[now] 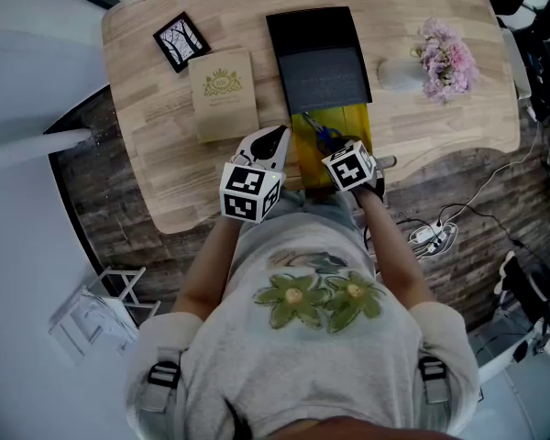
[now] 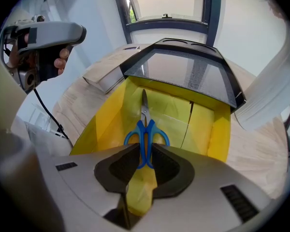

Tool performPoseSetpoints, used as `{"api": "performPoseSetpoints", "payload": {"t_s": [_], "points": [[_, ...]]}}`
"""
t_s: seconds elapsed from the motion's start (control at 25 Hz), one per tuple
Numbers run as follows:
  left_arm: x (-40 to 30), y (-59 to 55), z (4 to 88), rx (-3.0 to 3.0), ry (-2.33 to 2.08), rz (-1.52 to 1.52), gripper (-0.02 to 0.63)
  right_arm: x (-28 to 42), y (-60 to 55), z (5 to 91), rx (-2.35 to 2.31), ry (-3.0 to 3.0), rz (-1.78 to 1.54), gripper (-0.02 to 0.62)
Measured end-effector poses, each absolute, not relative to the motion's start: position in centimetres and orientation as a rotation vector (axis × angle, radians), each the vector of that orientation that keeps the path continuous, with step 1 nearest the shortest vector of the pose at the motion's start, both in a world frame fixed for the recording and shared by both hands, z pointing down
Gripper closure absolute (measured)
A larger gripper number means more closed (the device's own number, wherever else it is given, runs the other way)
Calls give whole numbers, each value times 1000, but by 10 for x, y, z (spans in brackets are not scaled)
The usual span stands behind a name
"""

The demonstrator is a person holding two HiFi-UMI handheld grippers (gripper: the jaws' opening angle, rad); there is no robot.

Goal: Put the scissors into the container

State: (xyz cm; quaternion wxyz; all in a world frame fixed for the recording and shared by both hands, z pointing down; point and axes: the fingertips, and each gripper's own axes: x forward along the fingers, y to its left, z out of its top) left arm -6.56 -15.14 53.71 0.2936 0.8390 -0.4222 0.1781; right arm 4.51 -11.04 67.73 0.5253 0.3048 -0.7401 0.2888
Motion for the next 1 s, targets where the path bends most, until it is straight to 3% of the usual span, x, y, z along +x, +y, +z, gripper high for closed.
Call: {"api": "performPoseSetpoints", "payload": {"t_s": [0.68,1.0], "points": [[-64,-145,530,2251,-1125,466,600,38,-114,662,760,-1810,682,480],[-58,-140,522,2287,-1114,463,600,34,-126,625,870,-1904,647,539]]}}
